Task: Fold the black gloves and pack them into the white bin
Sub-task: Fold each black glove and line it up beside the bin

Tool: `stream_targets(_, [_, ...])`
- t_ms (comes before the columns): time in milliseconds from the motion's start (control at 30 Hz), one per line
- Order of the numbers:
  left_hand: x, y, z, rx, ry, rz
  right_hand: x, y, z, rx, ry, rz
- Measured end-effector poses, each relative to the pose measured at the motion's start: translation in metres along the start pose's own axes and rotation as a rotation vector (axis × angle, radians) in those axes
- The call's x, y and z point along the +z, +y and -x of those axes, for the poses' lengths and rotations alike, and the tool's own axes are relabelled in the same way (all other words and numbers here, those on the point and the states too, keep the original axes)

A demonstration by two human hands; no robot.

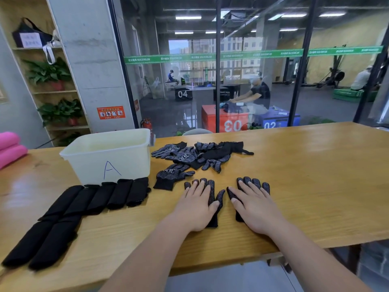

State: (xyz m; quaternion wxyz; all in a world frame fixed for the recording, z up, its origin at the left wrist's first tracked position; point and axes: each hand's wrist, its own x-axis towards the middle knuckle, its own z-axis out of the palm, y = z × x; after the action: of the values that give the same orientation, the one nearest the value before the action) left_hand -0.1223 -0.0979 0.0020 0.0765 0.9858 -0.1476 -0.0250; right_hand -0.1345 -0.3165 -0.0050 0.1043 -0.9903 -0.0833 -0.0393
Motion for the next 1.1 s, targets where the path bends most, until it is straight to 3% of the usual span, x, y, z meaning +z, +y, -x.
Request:
stream_targets(133, [-0.014,0.005,0.004,-0.009,-0.103,-0.067,0.001,0.001,0.000,-0.008,0.003,0.003])
stream_targets(267, [-0.015,0.006,0.003,-0.056,0.107,-0.029,-0.001,0.001,0.002,-0.022,0.067,-0.089])
stream_targets(333, [-0.008,0.009,-0.002,-0.085,0.085,0.004,-0.002,0.001,0.003,-0.010,0.083,-0.117])
stream_targets(633, [0.000,0.017,-0.012,-0.133,-0.086,-0.081,-0.001,0.001,0.002,-0.011,-0.027,0.022])
stream_targets(833, [0.000,0.012,-0.007,-0.148,0.056,-0.034,-0.001,-0.001,0.003,-0.038,-0.053,0.032])
stream_targets(1100, [0.006,0.013,-0.014,-0.132,-0.001,-0.056,-0.001,-0.007,0.001,-0.029,-0.145,0.075])
